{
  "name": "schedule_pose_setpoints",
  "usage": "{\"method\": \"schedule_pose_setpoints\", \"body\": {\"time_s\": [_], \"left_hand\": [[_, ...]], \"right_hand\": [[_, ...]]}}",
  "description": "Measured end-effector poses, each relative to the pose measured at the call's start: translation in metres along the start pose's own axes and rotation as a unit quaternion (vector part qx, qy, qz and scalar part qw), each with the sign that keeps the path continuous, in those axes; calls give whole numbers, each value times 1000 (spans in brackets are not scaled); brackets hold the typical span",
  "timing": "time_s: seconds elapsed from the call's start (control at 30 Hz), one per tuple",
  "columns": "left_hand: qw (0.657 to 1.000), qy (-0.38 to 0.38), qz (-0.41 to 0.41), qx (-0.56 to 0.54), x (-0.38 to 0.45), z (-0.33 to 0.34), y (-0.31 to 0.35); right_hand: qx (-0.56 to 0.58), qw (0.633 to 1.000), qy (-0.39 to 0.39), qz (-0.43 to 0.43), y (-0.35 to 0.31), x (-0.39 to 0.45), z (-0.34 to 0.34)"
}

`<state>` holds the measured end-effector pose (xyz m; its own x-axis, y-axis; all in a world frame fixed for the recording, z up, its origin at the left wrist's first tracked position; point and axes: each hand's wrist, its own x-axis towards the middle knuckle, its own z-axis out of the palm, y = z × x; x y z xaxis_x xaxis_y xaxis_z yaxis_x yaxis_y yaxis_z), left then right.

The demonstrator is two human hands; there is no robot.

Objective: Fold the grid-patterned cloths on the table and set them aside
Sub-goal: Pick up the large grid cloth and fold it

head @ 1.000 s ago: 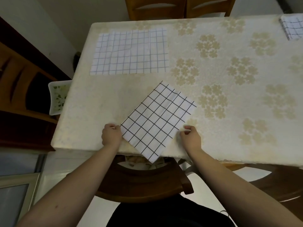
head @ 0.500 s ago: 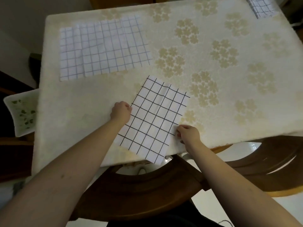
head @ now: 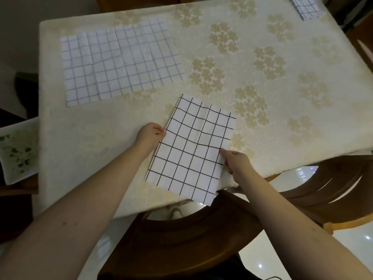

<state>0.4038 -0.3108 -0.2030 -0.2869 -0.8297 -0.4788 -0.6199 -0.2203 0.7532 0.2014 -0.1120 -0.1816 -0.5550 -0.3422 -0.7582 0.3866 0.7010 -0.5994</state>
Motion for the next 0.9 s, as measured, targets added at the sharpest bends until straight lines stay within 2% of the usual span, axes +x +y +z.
{"method": "schedule_pose_setpoints", "body": {"time_s": [0.13,0.27,0.43,0.6,0.73,0.83,0.9], "left_hand": [[993,-13,3,-114,-9,-4,1],[990,-48,48,-124,-20,-10,8],[988,-65,136,-30,-41,-25,24],[967,-27,221,122,-60,-42,39],[943,-9,290,164,-75,-54,50],[922,-31,332,198,-82,-65,54],[923,-66,330,184,-89,-73,56]], "right_hand": [[23,999,15,-23,-4,-14,-9],[36,997,17,-66,-6,-24,-19],[39,990,13,-133,-11,-45,-31],[33,981,-8,-191,-13,-67,-42],[33,978,11,-204,-14,-82,-50],[30,967,24,-253,-14,-95,-54],[40,959,20,-281,-13,-102,-56]]}}
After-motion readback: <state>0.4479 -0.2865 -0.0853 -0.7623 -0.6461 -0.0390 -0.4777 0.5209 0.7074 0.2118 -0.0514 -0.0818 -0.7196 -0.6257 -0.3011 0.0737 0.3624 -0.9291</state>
